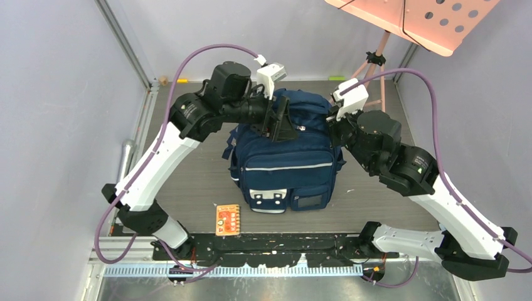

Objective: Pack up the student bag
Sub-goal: Zip the student bag at the center of the board.

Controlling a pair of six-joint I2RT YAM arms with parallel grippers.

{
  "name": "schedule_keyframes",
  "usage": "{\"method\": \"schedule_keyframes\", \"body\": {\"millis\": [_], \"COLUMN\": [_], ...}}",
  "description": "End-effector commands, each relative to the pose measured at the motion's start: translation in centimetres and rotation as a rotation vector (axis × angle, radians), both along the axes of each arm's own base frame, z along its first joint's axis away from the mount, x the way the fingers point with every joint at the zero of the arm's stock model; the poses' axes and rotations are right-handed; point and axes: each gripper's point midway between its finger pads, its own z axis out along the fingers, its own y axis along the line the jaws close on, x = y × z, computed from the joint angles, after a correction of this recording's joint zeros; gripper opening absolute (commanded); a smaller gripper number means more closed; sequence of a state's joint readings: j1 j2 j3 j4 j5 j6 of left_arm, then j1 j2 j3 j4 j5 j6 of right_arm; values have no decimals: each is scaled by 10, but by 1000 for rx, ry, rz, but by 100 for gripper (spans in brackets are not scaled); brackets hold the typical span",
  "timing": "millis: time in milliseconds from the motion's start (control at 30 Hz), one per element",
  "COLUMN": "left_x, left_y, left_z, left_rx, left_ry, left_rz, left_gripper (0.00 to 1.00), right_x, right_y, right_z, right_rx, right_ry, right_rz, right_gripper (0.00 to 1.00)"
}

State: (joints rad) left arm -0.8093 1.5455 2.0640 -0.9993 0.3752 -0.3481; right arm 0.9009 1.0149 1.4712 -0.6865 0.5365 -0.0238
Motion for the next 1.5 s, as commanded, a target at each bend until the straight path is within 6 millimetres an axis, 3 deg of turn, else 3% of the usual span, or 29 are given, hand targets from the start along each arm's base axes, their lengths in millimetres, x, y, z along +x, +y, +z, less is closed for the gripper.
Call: {"method": "schedule_keyframes", "body": {"millis": [0,300,533,767,1100,1467], "left_x": [6,-1,-3,-5,0,8], "left_y": [-11,-27,-20,-12,-14,-18], "left_z": [4,7,34,38,28,3], "left_rx": [-35,-100,-180,-214,-184,-108], "left_ry": [21,53,-38,-89,-85,-49], "left_rz": [-10,-78,-58,-40,-32,-24], "left_gripper": [71,72,72,70,53,50], "right_x": [-4,-4,-2,0,2,1], "right_y": [-6,-3,2,7,15,16], "right_z": [21,22,19,15,11,10], "right_rx": [94,100,97,87,105,106], "right_ry": [-52,-55,-49,-39,-23,-20], "right_rz": [-9,2,15,24,36,45], "right_gripper": [14,13,13,13,12,12]}}
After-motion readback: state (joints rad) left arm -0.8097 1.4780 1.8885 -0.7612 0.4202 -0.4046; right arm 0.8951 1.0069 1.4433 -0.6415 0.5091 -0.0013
